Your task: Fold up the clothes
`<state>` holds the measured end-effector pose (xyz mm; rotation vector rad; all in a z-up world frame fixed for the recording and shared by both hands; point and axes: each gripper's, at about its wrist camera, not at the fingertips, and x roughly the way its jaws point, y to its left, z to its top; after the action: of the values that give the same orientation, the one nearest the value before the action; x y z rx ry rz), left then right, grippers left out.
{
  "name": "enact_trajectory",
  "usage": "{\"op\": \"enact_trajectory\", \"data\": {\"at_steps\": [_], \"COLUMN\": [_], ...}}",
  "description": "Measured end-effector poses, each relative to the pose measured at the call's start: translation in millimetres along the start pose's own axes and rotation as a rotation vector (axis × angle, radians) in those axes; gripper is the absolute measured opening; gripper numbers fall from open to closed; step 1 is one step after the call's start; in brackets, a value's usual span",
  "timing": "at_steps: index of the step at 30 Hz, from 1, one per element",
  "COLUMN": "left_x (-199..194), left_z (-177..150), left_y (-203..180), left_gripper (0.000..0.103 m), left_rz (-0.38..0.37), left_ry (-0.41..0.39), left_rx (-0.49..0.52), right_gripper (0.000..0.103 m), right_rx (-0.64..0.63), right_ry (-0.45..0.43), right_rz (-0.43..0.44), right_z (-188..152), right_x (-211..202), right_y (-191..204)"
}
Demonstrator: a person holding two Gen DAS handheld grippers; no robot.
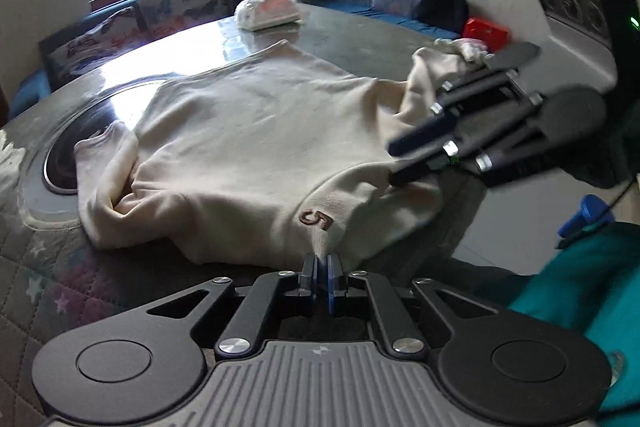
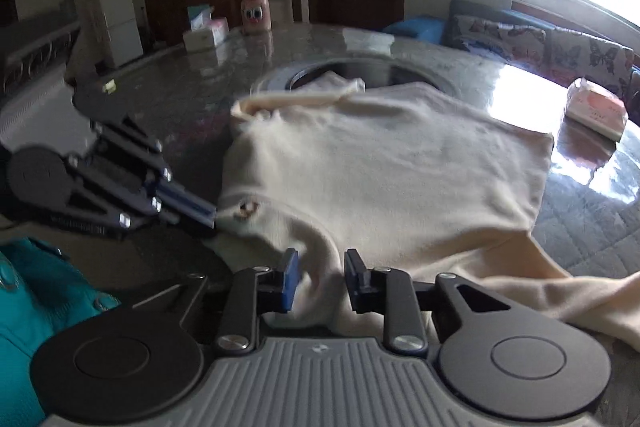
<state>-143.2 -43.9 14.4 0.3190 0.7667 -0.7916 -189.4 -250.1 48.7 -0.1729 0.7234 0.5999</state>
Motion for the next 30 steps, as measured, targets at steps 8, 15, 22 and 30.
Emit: {"op": "enact_trajectory", "data": {"at_steps": [8, 15, 22, 30], "left_x": [-20.2, 7.1, 60.6, 98.0], "left_z": [23.8, 60.4, 86.5, 85.2], "left_y": [20.5, 81.7, 160.9, 210.5], "left_gripper": [0.019, 0.046, 0.048, 0.046], "left_rz": [0.041, 0.302, 0.506, 0.517], "left_ry": [-0.127, -0.175, -0.119, -0.045], "left_rx": [-0.004, -0.196, -0.348, -0.434], "right_gripper": [0.025, 0.041, 0.049, 0.058], "right_rx": [0.013, 0.015, 0.112, 0.151], "right_ry": [-0.020, -0.043, -0.076, -0.063], "right_rz": [0.037, 0.009, -0.058, -0.087], "right_z": [12.4, 16.2, 22.3, 18.4], "right_x": [26.7, 32.3, 37.6, 42.7], "right_y": [0.4, -0.5, -24.7, -35.1]}}
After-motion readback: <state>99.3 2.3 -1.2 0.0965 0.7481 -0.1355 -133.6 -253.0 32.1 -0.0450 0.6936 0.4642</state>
